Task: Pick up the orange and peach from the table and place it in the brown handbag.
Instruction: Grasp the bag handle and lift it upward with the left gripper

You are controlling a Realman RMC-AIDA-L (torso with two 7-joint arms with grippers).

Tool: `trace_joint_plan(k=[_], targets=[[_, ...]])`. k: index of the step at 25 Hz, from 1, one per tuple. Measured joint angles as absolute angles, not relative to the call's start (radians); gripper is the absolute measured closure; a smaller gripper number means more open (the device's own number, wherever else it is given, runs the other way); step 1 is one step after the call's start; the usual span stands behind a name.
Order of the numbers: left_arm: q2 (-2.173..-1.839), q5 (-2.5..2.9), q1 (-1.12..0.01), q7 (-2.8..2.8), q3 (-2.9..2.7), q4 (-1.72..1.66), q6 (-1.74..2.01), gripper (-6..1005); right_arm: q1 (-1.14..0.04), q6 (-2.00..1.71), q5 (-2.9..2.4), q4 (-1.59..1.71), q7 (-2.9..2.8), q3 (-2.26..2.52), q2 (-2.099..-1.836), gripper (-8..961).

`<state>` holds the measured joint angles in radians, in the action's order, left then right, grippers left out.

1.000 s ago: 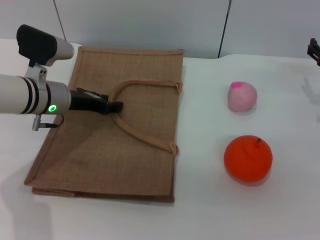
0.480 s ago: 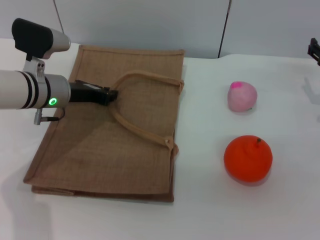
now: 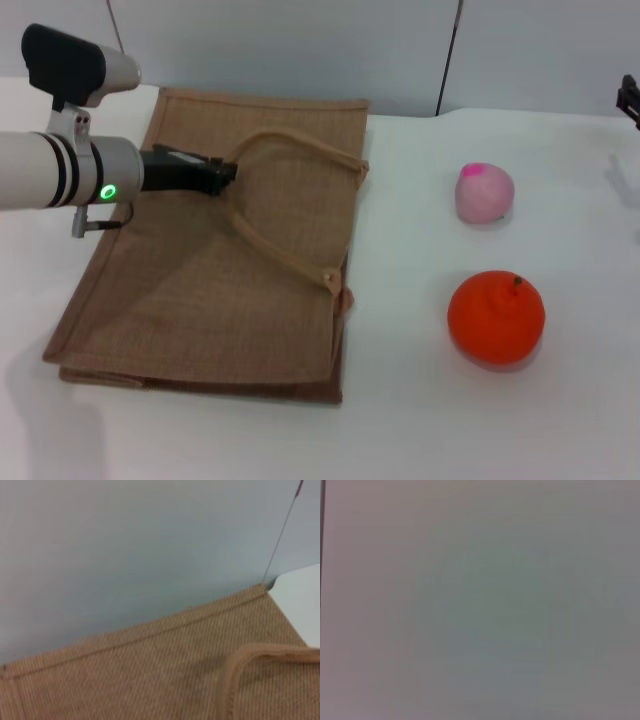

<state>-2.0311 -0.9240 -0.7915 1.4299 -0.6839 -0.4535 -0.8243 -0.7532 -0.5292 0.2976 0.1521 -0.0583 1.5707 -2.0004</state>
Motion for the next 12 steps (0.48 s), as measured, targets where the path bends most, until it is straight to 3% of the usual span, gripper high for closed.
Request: trace_joint_plan(k=[12], targets=[[-2.039, -0.954, -0.804, 1.443, -0.692, -0.638, -1.027, 869, -0.749, -0.529, 0.289, 0.15, -0.058, 1.571, -2.0, 117]])
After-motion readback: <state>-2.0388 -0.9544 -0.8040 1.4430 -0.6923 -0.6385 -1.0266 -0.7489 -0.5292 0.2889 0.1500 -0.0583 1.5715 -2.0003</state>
